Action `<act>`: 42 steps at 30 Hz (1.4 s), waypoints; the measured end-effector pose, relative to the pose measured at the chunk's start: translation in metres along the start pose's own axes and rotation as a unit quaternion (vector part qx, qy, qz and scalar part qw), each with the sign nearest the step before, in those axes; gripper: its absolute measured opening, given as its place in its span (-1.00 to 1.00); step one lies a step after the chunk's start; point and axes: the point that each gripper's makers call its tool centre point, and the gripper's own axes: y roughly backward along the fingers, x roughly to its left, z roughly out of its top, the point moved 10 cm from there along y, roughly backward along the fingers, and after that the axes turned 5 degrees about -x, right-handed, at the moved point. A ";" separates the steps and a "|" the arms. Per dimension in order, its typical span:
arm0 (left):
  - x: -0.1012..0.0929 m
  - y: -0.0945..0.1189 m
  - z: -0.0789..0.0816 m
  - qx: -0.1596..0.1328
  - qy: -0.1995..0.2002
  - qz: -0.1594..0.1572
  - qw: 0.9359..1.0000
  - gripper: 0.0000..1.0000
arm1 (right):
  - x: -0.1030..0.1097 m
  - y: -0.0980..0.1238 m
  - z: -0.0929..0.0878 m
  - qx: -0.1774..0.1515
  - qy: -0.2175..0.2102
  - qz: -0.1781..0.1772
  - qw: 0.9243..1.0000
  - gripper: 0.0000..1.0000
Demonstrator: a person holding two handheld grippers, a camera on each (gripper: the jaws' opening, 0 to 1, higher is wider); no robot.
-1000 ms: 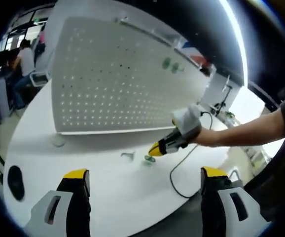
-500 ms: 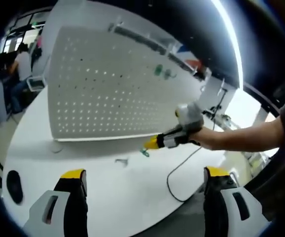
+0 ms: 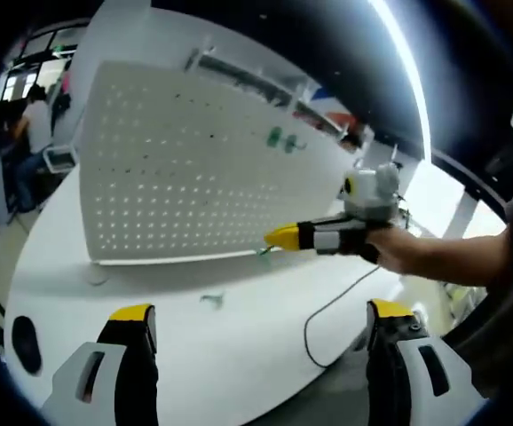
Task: Insert the hook assembly into the mounting plate slot until the hook locks in place.
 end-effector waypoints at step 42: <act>-0.006 -0.015 0.020 -0.061 0.107 -0.077 0.989 -0.47 | 0.121 0.037 0.029 -0.171 -0.027 0.035 0.984 -1.00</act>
